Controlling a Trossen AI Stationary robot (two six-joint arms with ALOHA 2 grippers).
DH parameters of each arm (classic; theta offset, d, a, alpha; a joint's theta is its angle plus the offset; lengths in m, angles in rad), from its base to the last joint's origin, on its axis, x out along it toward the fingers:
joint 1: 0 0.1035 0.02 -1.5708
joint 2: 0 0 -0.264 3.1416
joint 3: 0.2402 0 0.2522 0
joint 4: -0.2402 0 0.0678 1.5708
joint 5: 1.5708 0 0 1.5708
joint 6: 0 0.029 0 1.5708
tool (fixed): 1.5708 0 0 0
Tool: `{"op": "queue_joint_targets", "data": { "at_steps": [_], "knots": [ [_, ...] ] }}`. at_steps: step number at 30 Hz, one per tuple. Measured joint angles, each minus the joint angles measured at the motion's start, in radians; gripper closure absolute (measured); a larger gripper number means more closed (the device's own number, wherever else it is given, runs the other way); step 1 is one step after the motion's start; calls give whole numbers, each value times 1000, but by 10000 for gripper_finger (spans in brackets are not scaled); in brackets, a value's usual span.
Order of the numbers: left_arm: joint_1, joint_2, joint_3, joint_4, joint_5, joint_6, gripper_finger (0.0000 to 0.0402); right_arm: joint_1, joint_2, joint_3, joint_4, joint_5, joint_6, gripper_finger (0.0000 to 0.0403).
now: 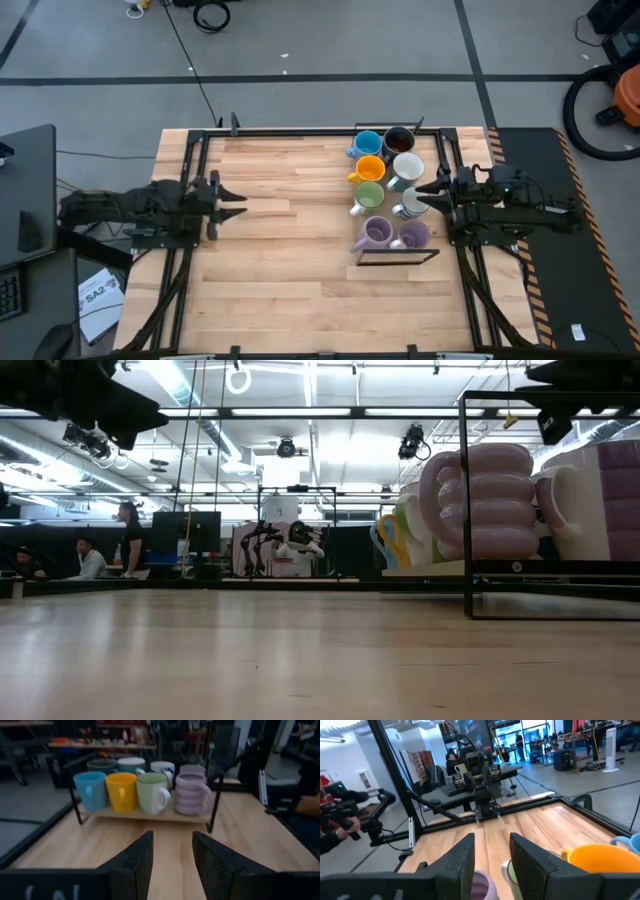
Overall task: Place coffee mugs
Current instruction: Return to Home Position
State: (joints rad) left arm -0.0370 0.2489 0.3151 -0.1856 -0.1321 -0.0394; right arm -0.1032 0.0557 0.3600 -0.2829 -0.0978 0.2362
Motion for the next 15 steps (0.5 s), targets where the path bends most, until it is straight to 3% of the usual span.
{"op": "queue_joint_targets", "data": {
  "at_steps": [4, 15],
  "knots": [
    [51, -97, -36, -4, 45, 7, 257, 0, -55, -40, 3, 1, 27, 274],
    [133, -244, -120, -28, 139, -1, 257, -4, -54, -117, 77, 1, 60, 274]
  ]
}}
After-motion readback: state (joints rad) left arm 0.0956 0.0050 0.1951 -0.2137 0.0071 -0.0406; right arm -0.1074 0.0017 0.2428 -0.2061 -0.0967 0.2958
